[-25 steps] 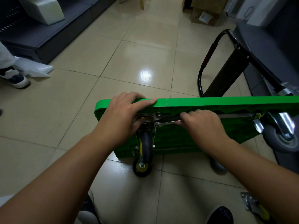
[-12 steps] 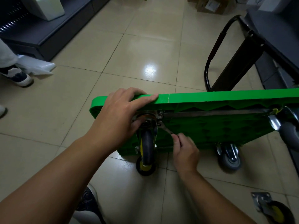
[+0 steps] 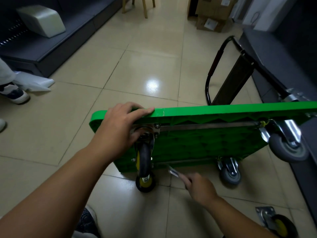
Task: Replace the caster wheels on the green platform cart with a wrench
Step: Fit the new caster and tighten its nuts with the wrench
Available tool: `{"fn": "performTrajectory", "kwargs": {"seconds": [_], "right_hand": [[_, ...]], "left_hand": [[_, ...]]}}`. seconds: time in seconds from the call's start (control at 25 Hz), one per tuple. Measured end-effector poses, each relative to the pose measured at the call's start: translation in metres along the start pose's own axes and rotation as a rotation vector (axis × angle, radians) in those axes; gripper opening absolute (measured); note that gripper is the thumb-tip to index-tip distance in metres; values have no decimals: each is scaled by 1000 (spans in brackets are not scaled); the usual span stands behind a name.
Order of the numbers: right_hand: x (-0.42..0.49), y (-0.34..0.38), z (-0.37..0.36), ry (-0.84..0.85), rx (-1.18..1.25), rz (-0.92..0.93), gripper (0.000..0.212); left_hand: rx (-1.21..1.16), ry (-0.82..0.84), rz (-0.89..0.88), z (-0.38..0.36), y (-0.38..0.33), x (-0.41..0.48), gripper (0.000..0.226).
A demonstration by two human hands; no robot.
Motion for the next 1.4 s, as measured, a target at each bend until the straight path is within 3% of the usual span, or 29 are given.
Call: {"fn": "performTrajectory", "kwargs": {"seconds": [0.12,0.28,0.4,0.72,1.0,1.4], "right_hand": [[-18,2,44,-60,-472,94,51],[-37,87,145,-598,-472,467,35],[-42,121,172,-699,-447,536,35],[-36,124,180,-729,-482,615,37],[-32,126,166,-785,-432,568,38],[-15,99,138,-845,-106,462,36]], "left_hand": [[11,-14,16,1,-1,-1,68],[10,-22,13,4,-4,-4,67],[-2,-18,13,3,-4,-3,67],[-6,-8,35,4,-3,-2,68],[17,8,34,3,-2,-2,69],[24,4,43,1,-2,-3,69]]}}
Point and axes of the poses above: each hand's wrist, its own x-axis towards the middle knuckle, its own z-axis out of the back of the hand, y = z × x, the point moved 8 cm from there along x, towards the middle knuckle, and after that the axes turned 10 degrees about -z, right-handed, at the moved point
